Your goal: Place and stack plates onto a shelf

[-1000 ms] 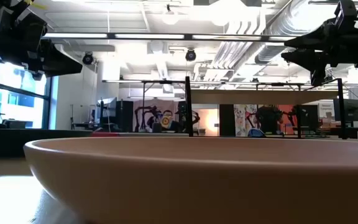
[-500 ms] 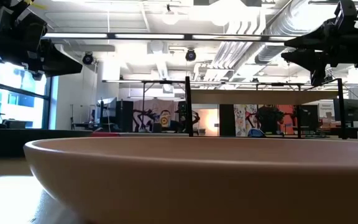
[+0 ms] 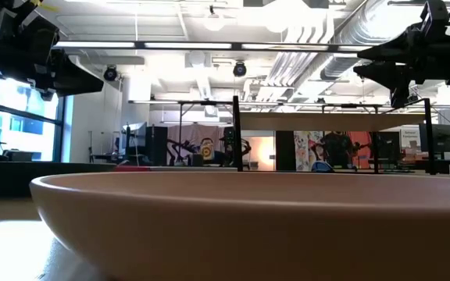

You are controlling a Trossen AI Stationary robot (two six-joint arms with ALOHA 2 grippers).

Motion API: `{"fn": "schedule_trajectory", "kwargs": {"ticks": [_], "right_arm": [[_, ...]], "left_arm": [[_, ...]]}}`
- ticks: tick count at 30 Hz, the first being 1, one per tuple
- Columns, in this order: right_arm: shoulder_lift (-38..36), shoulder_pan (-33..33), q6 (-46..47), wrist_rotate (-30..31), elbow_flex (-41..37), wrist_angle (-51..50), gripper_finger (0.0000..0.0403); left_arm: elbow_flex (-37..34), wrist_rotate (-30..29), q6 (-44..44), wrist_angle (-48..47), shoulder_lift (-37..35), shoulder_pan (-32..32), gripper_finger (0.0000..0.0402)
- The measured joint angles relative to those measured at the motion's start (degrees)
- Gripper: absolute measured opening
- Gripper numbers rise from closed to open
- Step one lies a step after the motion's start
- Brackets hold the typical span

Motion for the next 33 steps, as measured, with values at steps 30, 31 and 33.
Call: {"fn": "schedule_trajectory", "kwargs": {"ticks": [30, 31, 33], "right_arm": [[-0.01, -0.01, 0.0, 0.0, 0.01, 0.01, 0.0134], [0.0, -0.02, 0.0, 0.0, 0.0, 0.02, 0.0134], [0.0, 0.01, 0.01, 0.0, 0.02, 0.0, 0.0134]], "left_arm": [[0.0, 0.0, 0.02, 0.01, -0.01, -0.01, 0.0094], [0.0, -0.03, 0.08, 0.0, -0.01, -0.01, 0.0094], [0.0, -0.29, 1.07, 0.0, -0.02, 0.0, 0.0094]]}}
